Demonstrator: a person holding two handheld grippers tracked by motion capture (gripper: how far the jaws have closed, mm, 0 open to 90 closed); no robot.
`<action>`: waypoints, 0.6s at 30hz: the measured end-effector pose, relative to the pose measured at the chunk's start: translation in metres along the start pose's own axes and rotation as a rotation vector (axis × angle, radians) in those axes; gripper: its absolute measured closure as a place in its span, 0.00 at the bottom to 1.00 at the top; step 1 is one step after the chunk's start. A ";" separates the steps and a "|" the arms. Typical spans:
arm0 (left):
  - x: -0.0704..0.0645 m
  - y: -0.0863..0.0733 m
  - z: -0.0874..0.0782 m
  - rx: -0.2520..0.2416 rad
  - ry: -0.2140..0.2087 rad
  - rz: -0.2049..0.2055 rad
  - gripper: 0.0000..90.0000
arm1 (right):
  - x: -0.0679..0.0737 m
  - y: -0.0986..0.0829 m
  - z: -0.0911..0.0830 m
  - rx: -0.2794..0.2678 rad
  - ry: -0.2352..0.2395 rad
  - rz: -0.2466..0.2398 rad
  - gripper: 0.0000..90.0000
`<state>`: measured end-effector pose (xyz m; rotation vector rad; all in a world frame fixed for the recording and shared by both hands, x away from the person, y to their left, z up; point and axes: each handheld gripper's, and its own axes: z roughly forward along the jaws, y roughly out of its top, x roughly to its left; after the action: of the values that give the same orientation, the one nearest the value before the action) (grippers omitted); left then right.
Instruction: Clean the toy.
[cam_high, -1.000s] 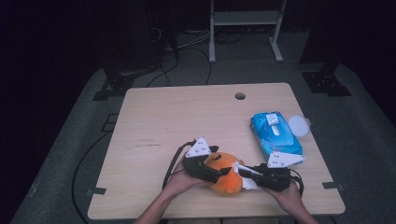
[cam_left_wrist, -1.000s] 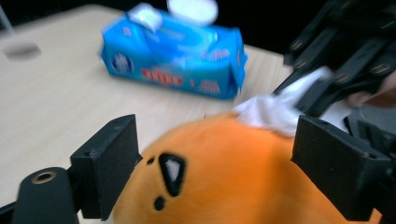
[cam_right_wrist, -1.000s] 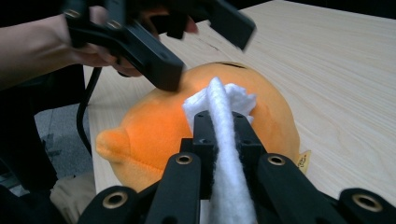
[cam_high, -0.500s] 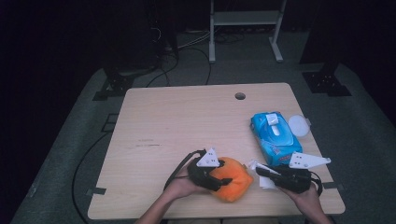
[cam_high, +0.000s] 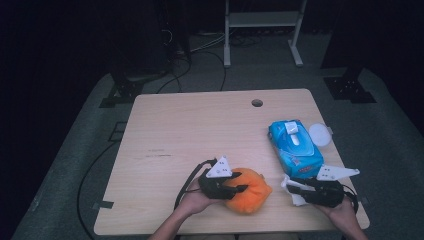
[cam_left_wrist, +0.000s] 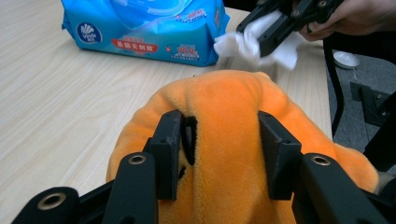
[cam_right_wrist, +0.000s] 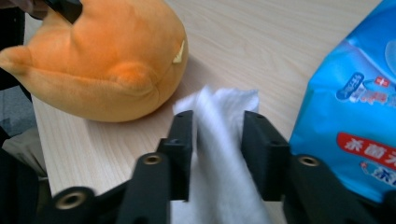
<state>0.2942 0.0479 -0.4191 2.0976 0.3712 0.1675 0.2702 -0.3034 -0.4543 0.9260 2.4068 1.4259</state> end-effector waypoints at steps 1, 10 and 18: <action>0.000 0.001 0.000 -0.007 -0.003 -0.003 0.63 | -0.001 0.000 0.000 0.008 0.005 0.007 0.66; 0.008 0.005 -0.008 -0.035 0.026 -0.021 0.64 | -0.002 -0.002 -0.003 -0.014 0.001 -0.006 0.54; 0.037 0.014 -0.012 -0.053 0.110 -0.047 0.64 | 0.000 0.003 -0.005 -0.058 0.005 -0.016 0.49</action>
<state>0.3288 0.0624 -0.4020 2.0302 0.4768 0.2630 0.2693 -0.3062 -0.4496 0.8886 2.3572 1.4859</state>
